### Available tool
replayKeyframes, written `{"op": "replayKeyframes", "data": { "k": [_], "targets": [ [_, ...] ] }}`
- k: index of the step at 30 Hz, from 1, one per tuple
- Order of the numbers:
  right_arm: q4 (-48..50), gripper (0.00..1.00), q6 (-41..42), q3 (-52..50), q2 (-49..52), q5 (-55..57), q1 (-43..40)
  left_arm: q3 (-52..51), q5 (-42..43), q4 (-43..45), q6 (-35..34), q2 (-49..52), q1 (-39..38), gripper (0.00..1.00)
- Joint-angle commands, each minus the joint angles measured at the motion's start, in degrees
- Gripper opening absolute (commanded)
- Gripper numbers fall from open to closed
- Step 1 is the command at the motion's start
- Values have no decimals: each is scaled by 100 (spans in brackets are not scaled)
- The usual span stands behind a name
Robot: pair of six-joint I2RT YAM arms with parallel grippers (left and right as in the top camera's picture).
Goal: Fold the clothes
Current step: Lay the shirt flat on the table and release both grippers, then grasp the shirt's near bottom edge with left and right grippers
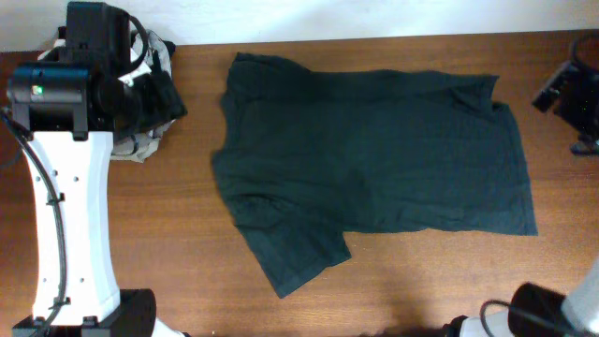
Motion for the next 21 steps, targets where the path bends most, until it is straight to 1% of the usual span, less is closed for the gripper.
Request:
{"op": "replayKeyframes", "data": {
  "k": [1,3,4,5,6,7,8,10,12,13,15,17,19,21],
  "targets": [
    [-22,99,133,-769,-789,195,-417,-518,-275,-345,-446,-435,-103,99],
    [127,99,11,-1576,-1185,199,-623,-1272,-208,-129,-463,-756,-269,99],
    [352,99,2,-2295,-1408,221,-717,-1954,50,195,-463,-990,-350,99],
    [564,99,4,-2802,-1523,236,-754,-2756,538,647,-463,-1237,-398,99],
    [796,99,74,-3320,-1613,229,-802,-3318,1034,981,-463,-1375,-398,99],
    [986,99,175,-3707,-1650,227,-844,-4061,1665,1397,-459,-1488,-398,99],
    [1241,99,177,-4098,-1657,208,-901,-4750,2033,1740,-459,-1521,-433,99],
    [1832,99,177,-4780,-1600,170,-994,-5949,2402,2334,-459,-1519,-660,99],
    [2284,99,177,-5209,-1513,153,-1060,-6721,2557,2887,-463,-1519,-1054,99],
    [2441,99,177,-5337,-1443,151,-1062,-6953,2555,3187,-463,-1515,-1237,99],
    [2575,99,177,-5438,-1244,122,-1060,-7121,2409,3449,-682,-1473,-1565,99],
    [2570,99,175,-5440,-1023,105,-1060,-7121,2118,3445,-896,-1314,-1746,99],
    [2605,99,177,-5453,-835,105,-1060,-7121,2118,3307,-890,-1069,-1845,99],
    [2697,99,177,-5464,-680,79,-1060,-7121,2096,3071,-704,-815,-1989,99]
  ]
}}
